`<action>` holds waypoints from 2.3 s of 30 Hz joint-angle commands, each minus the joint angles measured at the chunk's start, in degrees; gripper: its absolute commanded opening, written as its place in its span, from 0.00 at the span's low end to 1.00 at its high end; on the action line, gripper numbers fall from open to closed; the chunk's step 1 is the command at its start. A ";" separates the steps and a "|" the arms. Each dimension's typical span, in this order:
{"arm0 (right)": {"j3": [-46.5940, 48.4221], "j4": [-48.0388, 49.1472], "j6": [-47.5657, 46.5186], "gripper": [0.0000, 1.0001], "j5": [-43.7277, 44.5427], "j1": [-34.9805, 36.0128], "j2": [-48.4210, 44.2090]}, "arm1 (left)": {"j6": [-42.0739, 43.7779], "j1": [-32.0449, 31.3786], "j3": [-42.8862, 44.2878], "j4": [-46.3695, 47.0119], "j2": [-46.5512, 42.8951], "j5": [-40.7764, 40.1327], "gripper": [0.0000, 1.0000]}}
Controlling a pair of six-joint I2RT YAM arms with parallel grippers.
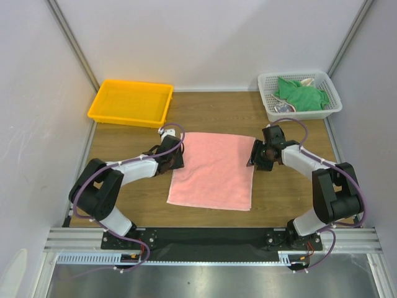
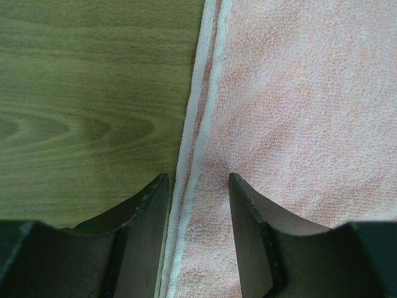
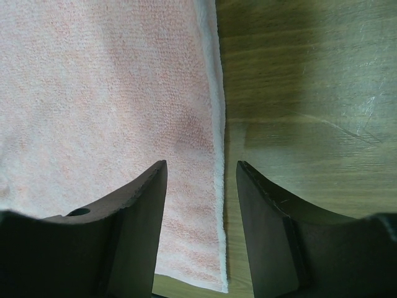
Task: Fold and stack the towels
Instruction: Fold the towel
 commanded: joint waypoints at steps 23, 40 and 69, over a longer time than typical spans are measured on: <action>-8.49 9.59 6.62 0.54 -5.54 -2.06 -4.16 | -1.87 0.71 -4.13 6.60 1.52 1.85 0.00; -11.75 13.91 8.92 0.01 -1.76 1.37 -1.61 | -1.43 0.79 -3.43 3.08 1.53 1.14 0.01; 18.57 -7.96 -1.54 0.00 -5.63 -1.80 -27.17 | 3.85 -0.17 12.74 -16.14 -38.27 -1.49 0.00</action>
